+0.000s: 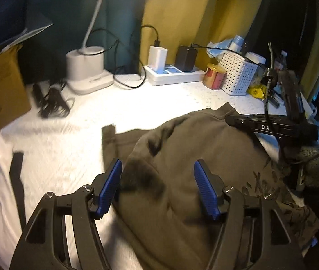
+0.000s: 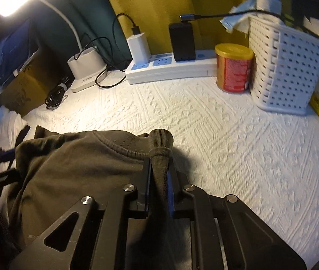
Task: Fold small clothes
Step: 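Carry the gripped side with the left tool across the shirt, then open the left tool and release the side onto the shirt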
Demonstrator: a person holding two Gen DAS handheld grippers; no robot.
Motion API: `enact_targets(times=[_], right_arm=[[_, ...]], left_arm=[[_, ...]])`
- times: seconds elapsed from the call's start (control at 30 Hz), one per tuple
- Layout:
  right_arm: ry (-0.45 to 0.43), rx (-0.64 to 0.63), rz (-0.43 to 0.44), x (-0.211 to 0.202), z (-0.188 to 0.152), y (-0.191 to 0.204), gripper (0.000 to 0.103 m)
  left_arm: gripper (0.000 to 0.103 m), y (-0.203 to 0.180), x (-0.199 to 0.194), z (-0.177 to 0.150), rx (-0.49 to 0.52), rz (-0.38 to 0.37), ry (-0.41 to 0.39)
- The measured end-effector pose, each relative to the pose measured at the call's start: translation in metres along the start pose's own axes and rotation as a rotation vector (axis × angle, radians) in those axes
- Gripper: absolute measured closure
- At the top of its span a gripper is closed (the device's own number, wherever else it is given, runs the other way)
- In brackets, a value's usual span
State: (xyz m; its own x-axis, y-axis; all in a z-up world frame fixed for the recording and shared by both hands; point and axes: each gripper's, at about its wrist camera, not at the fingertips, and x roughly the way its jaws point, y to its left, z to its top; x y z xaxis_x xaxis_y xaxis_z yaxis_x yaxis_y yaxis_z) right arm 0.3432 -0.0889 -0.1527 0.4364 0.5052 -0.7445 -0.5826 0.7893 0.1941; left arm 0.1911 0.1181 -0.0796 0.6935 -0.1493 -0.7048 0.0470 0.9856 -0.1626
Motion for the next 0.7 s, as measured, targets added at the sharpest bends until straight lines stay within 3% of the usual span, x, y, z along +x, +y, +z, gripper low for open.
enact_targets(times=[0.03, 0.07, 0.1, 0.17, 0.43, 0.63, 0.67, 0.7], right_arm=[[0.000, -0.001, -0.002, 0.000, 0.000, 0.000, 0.090], [-0.002, 0.002, -0.005, 0.001, 0.000, -0.001, 0.090], [-0.002, 0.004, -0.007, 0.001, 0.000, -0.002, 0.090], [-0.002, 0.007, -0.017, 0.000, -0.001, -0.003, 0.090], [0.011, 0.007, -0.074, -0.003, -0.005, 0.000, 0.087], [0.011, 0.000, -0.117, -0.022, -0.016, 0.003, 0.074], [0.012, 0.000, -0.120, -0.026, -0.018, 0.004, 0.066], [0.011, 0.001, -0.124, -0.030, -0.022, 0.004, 0.061]], left_arm=[[0.038, 0.001, 0.005, 0.001, 0.009, 0.012, 0.008], [0.045, 0.004, 0.011, 0.002, 0.004, 0.024, 0.024], [0.070, 0.008, 0.017, 0.002, -0.006, 0.024, 0.045], [0.084, 0.016, 0.025, 0.000, -0.022, 0.052, 0.082], [0.083, 0.028, 0.011, -0.007, -0.072, 0.098, 0.077], [0.081, 0.023, -0.004, -0.014, -0.077, 0.110, 0.068], [0.069, 0.022, -0.007, -0.015, -0.083, 0.106, 0.065], [0.050, 0.021, -0.010, -0.016, -0.091, 0.102, 0.058]])
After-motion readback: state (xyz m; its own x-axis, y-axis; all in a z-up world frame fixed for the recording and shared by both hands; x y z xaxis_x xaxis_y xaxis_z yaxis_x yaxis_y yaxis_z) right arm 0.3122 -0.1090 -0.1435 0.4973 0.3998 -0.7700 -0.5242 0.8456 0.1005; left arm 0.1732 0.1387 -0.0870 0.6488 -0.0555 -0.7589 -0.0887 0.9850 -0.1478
